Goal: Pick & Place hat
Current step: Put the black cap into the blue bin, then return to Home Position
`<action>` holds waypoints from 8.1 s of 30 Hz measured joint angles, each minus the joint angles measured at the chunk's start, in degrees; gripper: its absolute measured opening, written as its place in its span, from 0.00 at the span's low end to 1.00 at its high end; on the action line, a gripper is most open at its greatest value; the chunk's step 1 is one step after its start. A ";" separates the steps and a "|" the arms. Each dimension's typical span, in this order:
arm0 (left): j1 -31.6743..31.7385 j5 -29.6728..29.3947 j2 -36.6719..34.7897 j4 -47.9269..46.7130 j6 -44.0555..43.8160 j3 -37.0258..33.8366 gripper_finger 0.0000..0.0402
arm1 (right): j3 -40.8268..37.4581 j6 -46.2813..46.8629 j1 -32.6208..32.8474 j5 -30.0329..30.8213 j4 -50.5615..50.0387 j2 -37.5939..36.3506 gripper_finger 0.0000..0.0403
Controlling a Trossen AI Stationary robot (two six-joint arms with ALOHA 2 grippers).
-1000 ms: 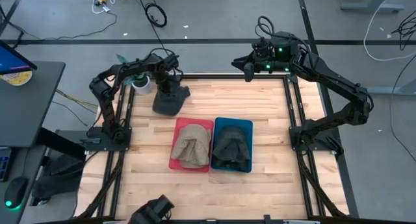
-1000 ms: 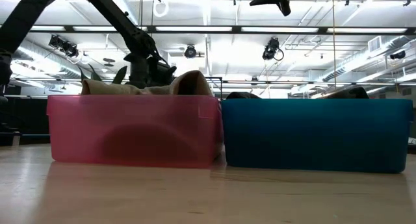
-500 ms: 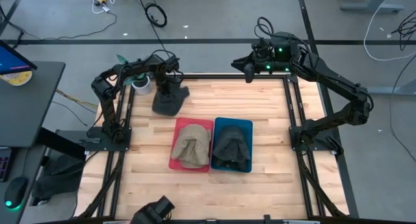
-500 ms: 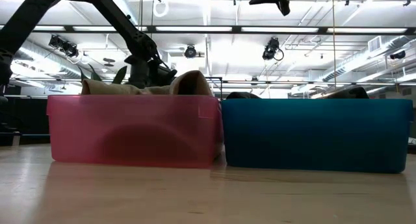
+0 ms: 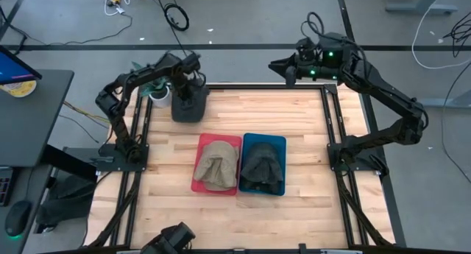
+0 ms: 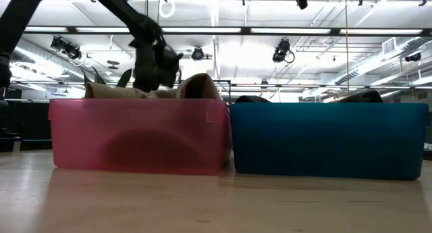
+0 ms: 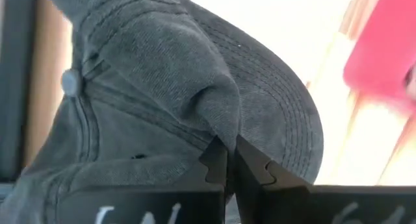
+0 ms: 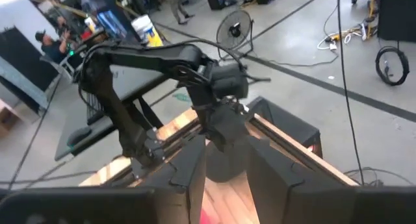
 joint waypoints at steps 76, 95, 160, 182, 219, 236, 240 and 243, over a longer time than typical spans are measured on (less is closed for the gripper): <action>-49.17 7.86 23.59 20.94 -52.60 32.56 0.03 | 0.02 -1.01 -1.49 -1.98 -7.83 -17.49 0.28; -48.19 13.24 30.94 28.89 -44.32 32.71 0.02 | 0.02 0.10 -1.51 -1.91 -8.73 -17.33 0.28; -46.33 -8.21 -11.39 13.05 -44.78 33.15 0.46 | -0.02 0.12 5.33 -10.48 5.67 -17.66 0.28; -48.69 -10.94 -43.19 31.14 -38.74 2.38 0.46 | -0.02 -12.57 26.69 9.15 8.25 -18.24 0.28; -49.22 -21.19 -103.05 77.49 -42.70 -56.19 0.46 | -71.76 -12.87 26.74 8.52 86.59 -61.21 0.28; -49.22 -18.78 -102.99 96.61 -47.13 -74.69 0.46 | -85.42 -10.06 26.73 8.52 89.27 -71.11 0.28; -49.22 -18.88 -103.01 101.82 -48.29 -77.31 0.46 | -89.10 -9.12 26.73 8.50 92.47 -72.22 0.28; -49.27 -18.49 -103.01 103.88 -48.22 -78.79 0.46 | -88.81 -9.17 26.73 8.09 91.73 -72.24 0.28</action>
